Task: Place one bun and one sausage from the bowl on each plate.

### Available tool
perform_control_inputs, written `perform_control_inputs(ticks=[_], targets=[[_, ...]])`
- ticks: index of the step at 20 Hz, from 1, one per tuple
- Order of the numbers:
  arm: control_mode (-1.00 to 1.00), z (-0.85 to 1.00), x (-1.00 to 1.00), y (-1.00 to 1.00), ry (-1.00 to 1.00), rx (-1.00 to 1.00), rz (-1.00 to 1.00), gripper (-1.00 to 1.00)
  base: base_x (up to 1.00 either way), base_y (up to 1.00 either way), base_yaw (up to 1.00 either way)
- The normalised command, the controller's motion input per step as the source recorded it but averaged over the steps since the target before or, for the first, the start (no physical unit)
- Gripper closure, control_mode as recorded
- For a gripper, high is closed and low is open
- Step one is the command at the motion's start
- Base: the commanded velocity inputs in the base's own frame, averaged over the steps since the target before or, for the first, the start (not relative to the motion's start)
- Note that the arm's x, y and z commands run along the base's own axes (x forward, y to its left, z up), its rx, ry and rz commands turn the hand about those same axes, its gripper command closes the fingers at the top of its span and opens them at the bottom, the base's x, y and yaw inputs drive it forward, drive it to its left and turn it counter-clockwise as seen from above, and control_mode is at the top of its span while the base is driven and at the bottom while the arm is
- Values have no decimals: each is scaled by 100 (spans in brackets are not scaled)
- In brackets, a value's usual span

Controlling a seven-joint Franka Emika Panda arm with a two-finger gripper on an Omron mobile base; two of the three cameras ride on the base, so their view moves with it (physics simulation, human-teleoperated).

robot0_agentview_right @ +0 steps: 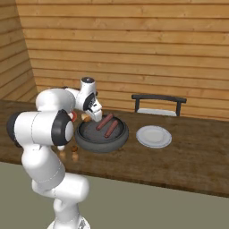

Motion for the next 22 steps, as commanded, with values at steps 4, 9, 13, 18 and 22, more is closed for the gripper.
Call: perform_control_inputs(ticks=[4,9,13,18,22], targets=[[-100,-10,0,0,0,0,0,-100,0,0,0],[-100,-13,0,0,0,0,0,-100,0,0,0],[-100,-15,0,0,0,0,0,-100,0,0,0],[-100,-17,-2,0,0,0,0,100,0,0,0],[-100,-15,-2,-3,0,2,0,100,0,0,0]])
